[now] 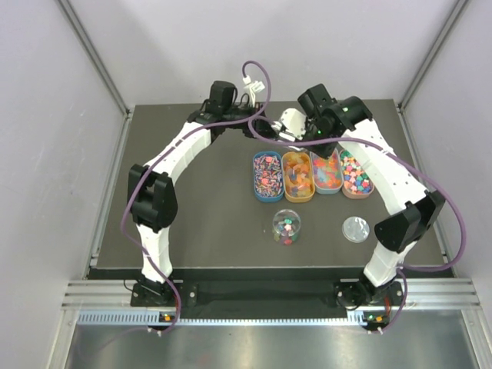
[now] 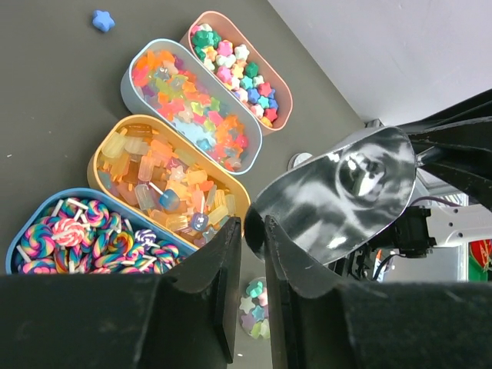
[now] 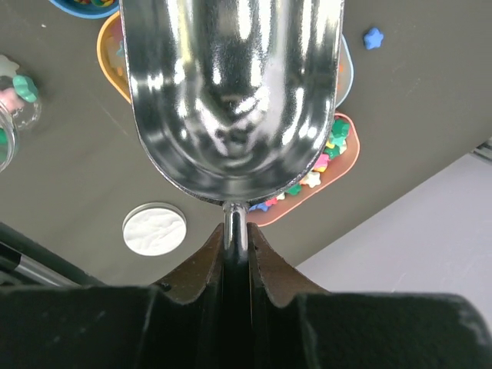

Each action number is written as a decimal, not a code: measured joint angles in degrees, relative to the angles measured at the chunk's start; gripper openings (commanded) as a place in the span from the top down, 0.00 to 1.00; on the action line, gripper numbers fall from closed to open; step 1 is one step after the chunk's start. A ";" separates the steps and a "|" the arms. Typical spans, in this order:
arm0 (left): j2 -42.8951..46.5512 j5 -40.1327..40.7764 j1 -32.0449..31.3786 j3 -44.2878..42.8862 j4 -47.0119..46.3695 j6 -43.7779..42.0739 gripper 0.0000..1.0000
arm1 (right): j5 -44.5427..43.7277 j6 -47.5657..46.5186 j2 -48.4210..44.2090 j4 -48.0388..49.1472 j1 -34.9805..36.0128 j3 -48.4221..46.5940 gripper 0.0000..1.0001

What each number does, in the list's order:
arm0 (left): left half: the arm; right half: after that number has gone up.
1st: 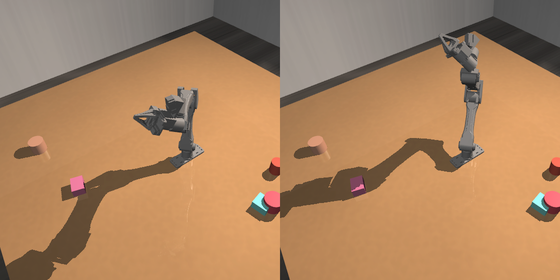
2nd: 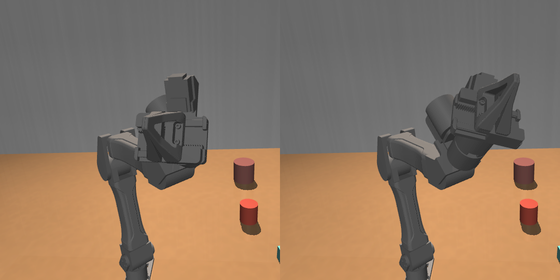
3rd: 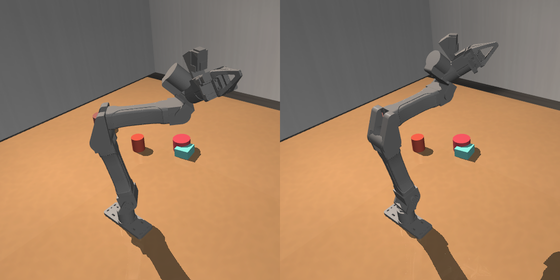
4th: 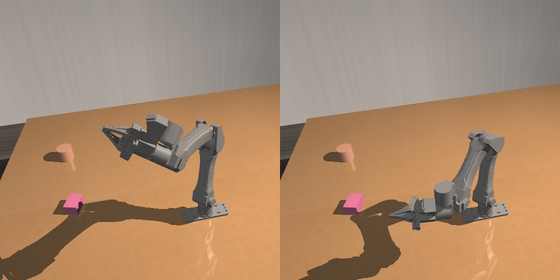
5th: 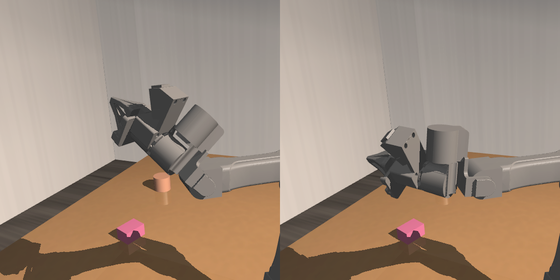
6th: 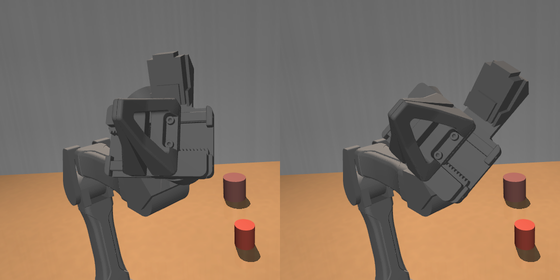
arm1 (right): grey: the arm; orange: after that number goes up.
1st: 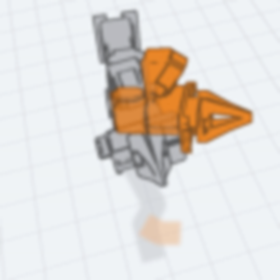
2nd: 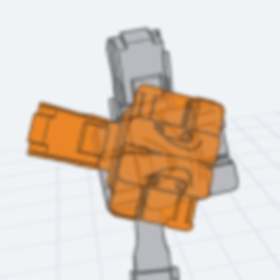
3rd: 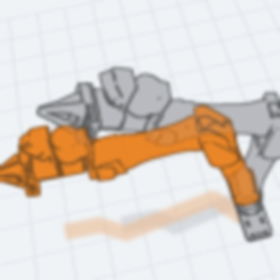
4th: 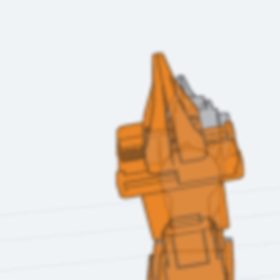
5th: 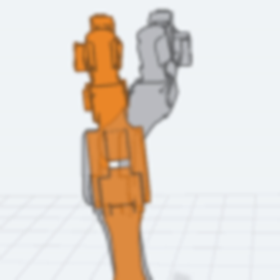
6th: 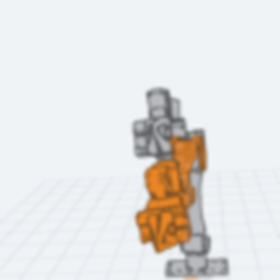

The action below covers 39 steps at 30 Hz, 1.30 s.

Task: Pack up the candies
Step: Adjust the spatula, then scoop the fake candies from the storage box.

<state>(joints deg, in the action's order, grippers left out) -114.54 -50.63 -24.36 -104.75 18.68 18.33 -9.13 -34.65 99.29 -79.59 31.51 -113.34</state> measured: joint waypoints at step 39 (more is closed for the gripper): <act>9.03 17.09 6.01 28.22 2.80 -7.30 0.72 | 4.63 15.15 2.86 1.25 -4.22 8.09 1.00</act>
<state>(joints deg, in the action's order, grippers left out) -105.51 -33.54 -18.35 -76.53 21.47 11.03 -4.49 -19.51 102.15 -78.35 27.29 -105.25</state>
